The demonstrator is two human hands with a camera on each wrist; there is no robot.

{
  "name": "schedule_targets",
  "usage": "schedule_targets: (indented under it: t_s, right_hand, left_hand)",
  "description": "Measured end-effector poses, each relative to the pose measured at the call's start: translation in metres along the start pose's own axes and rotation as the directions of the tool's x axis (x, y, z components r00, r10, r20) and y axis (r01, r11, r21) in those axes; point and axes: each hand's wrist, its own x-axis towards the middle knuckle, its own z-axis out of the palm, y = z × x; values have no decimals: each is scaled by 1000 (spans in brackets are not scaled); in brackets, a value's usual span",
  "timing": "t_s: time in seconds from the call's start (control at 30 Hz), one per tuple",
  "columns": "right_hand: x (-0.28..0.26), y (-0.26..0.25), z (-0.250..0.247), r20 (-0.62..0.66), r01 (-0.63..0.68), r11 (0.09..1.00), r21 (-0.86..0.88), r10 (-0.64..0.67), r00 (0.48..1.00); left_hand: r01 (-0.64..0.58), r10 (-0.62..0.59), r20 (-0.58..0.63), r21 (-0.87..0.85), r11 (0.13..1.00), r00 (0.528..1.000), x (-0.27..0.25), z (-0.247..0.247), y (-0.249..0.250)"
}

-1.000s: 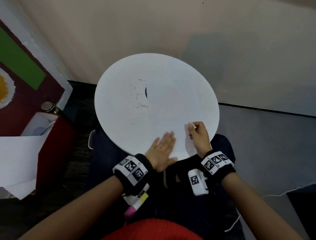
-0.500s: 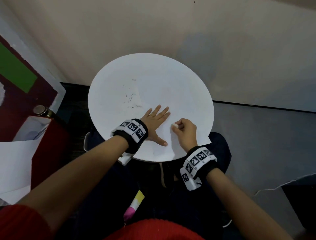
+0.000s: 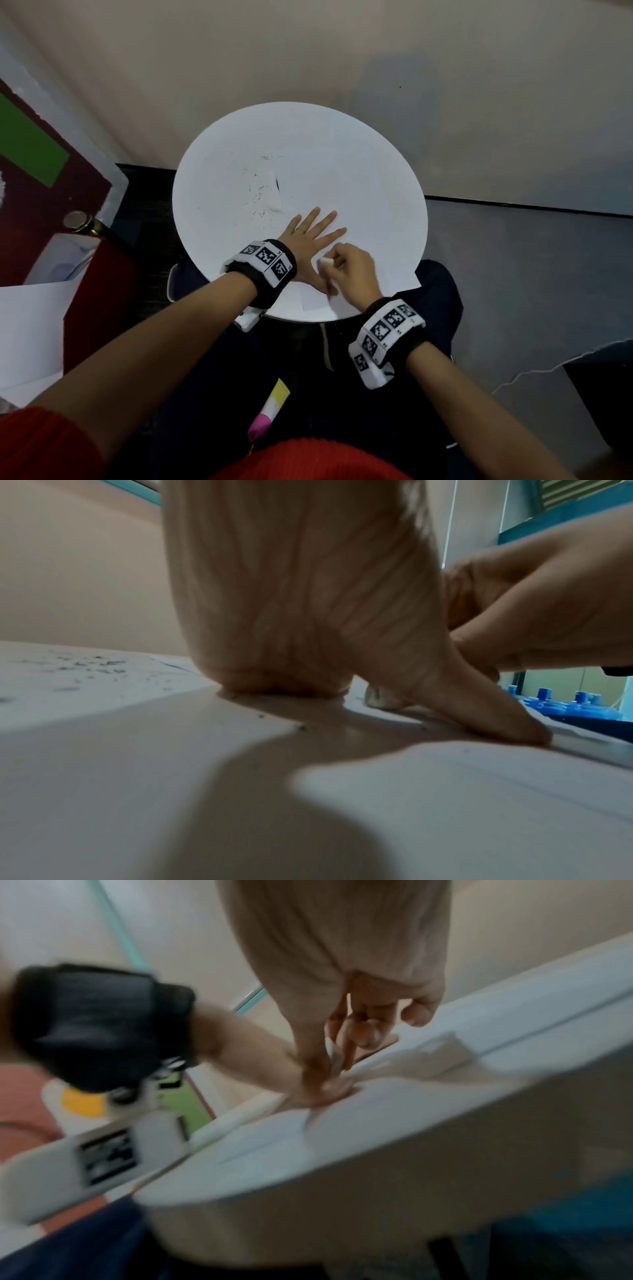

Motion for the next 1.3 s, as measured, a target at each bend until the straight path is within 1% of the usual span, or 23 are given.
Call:
schedule_targets:
  t_s: [0.07, 0.13, 0.2, 0.27, 0.33, 0.37, 0.43, 0.5, 0.53, 0.6, 0.67, 0.73, 0.8, 0.83, 0.87, 0.9, 0.97, 1.03, 1.1, 1.17, 1.2, 1.23, 1.3]
  right_hand:
    - [8, 15, -18, -80, -91, 995, -36, 88, 993]
    - [9, 23, -29, -169, -169, 985, -46, 159, 973]
    - [3, 14, -17, -156, -162, 986, -28, 156, 975]
    - [-5, 1, 2, -88, -112, 994, -2, 112, 990]
    - [-5, 0, 1, -72, -105, 994, -15, 103, 992]
    - [-2, 5, -6, -95, -122, 992, -39, 118, 988]
    - [2, 18, -21, -190, -175, 982, -74, 159, 969]
    - [1, 20, -20, -250, -214, 975, -62, 192, 949]
    - [-2, 12, -12, -241, -209, 977, -51, 191, 952]
    - [-7, -5, 10, -164, -151, 988, -29, 144, 976]
    - [-9, -11, 13, -133, -109, 994, -27, 104, 986]
    - [-2, 2, -2, -185, -155, 987, -42, 145, 972]
    - [4, 19, -16, -274, -245, 967, -68, 218, 937]
    - [4, 21, -17, -303, -269, 960, -77, 234, 924]
    - [1, 18, -13, -307, -269, 960, -81, 232, 923]
    - [-3, 11, -5, -282, -246, 967, -68, 218, 934]
    - [-13, -3, 10, -192, -182, 983, -6, 178, 965]
    - [-17, -3, 8, -156, -156, 988, 13, 157, 975]
    - [-10, 9, -8, -208, -204, 979, -10, 198, 958]
    - [-4, 20, -20, -302, -276, 961, -20, 257, 918]
    - [-4, 20, -20, -326, -287, 958, -13, 267, 907]
    - [-7, 15, -16, -319, -280, 960, -6, 264, 910]
    - [-15, 2, 1, -241, -228, 973, 25, 227, 944]
  left_hand:
    - [-2, 2, 3, -12, 1000, 1000, 0, 0, -1]
    - [-2, 2, 8, -27, 1000, 1000, 0, 1, 0]
    - [-1, 1, 7, -23, 1000, 1000, 0, 0, 1]
    - [-4, 4, -11, -9, 1000, 1000, 0, 1, 1]
    - [-6, 5, -18, -14, 1000, 1000, -1, 1, 1]
    - [-4, 4, -10, -19, 1000, 1000, -1, 1, 1]
    - [-3, 3, 4, -25, 1000, 1000, -2, 0, 1]
    - [-2, 2, 7, -16, 1000, 1000, -1, 0, 2]
    - [-1, 1, 5, -10, 1000, 1000, -1, 0, 2]
    - [4, -4, -8, 10, 1000, 1000, -1, -1, 2]
    - [4, -4, -12, 17, 1000, 1000, -1, -1, 2]
    - [3, -3, -10, 1, 1000, 1000, -2, 0, 2]
    - [4, -4, 0, -13, 1000, 1000, -1, 2, 1]
    - [7, -7, 3, -16, 1000, 1000, 0, 2, 1]
    - [8, -7, 3, -14, 1000, 1000, 0, 2, 1]
    - [8, -8, -2, -9, 1000, 1000, 0, 2, 2]
    - [8, -8, -10, 0, 1000, 1000, 0, 2, 2]
    - [8, -8, -12, 4, 1000, 1000, 0, 2, 2]
    - [10, -10, -5, -4, 1000, 1000, 0, 3, 2]
    - [14, -14, 1, -12, 1000, 1000, -1, 2, 2]
    - [15, -15, 1, -11, 1000, 1000, -1, 2, 2]
    - [15, -15, 0, -9, 1000, 1000, 0, 2, 3]
    - [17, -17, -8, 4, 1000, 1000, -1, 1, 4]
